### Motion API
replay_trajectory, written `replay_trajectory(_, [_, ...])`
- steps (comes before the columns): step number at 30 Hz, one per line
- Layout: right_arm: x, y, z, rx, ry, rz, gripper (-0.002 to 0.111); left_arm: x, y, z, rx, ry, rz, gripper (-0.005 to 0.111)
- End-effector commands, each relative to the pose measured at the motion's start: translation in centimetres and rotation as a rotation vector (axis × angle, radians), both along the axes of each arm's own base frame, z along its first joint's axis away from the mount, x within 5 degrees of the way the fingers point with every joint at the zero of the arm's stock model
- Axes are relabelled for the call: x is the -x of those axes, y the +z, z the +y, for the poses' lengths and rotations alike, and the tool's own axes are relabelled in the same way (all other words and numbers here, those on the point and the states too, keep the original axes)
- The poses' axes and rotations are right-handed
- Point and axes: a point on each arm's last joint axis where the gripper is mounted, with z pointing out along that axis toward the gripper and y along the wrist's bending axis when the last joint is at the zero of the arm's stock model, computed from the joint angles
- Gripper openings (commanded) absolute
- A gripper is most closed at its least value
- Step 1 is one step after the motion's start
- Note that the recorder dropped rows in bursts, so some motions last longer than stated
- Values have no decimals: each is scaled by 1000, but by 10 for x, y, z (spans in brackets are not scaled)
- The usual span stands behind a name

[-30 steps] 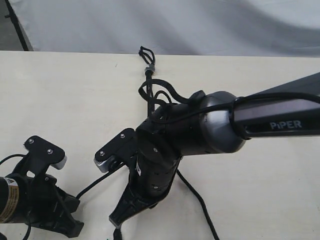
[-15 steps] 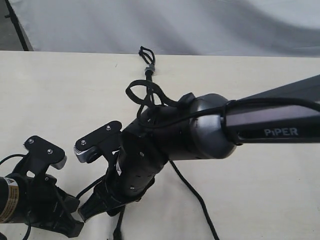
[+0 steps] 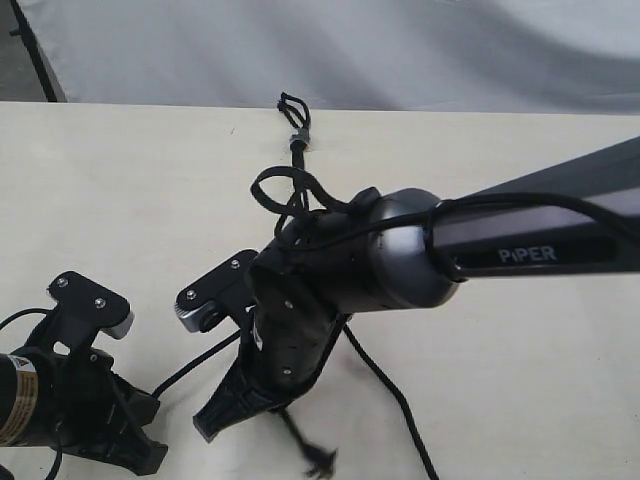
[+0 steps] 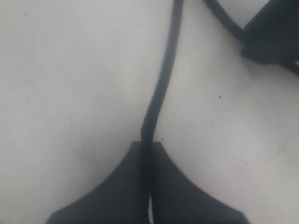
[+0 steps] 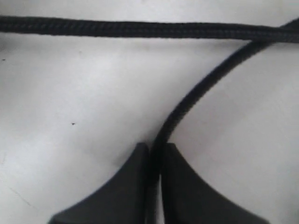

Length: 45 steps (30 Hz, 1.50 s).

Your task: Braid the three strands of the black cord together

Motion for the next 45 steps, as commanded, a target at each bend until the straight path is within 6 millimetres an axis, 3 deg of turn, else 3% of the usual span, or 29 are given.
replay_trajectory(1, [-14, -3, -14, 91, 18, 34, -1, 2, -1, 0, -4, 3, 7, 0])
replay_trajectory(4, [-29, 20, -12, 142, 100, 24, -1, 2, -1, 0, -2, 2, 7, 0])
replay_trajectory(7, [-54, 34, -23, 287, 236, -137, -1, 2, -1, 0, -2, 2, 7, 0])
replay_trajectory(9, [-74, 32, -39, 376, 265, -209, -1, 2, -1, 0, -4, 3, 7, 0])
replay_trajectory(12, [-94, 25, -55, 374, 221, -209, -1, 2, -1, 0, -4, 3, 7, 0])
replay_trajectory(16, [-107, 7, -72, 354, 157, -122, -1, 2, -1, 0, -4, 3, 7, 0])
replay_trajectory(22, [-104, -18, -76, 286, 128, 42, -1, 2, -1, 0, -4, 3, 7, 0])
replay_trajectory(26, [-88, -24, -71, 236, 138, 136, -1, 2, -1, 0, -4, 3, 7, 0])
replay_trajectory(29, [-64, -28, -60, 152, 186, 280, -1, 2, -1, 0, -2, 2, 7, 0])
replay_trajectory(31, [-38, -23, -42, 41, 275, 411, -1, 2, -1, 0, -2, 2, 7, 0])
replay_trajectory(33, [-19, -11, -23, -48, 425, 415, -1, 2, -1, 0, -4, 3, 8, 0])
replay_trajectory(35, [-25, -4, -22, -20, 459, 286, -1, 2, -1, 0, -4, 3, 8, 0])
replay_trajectory(37, [-46, -2, -34, 12, 375, 190, -1, 2, -1, 0, -4, 3, 8, 0])
replay_trajectory(45, [-80, -4, -76, 110, 210, 180, -1, 2, -1, 0, -4, 3, 8, 0])
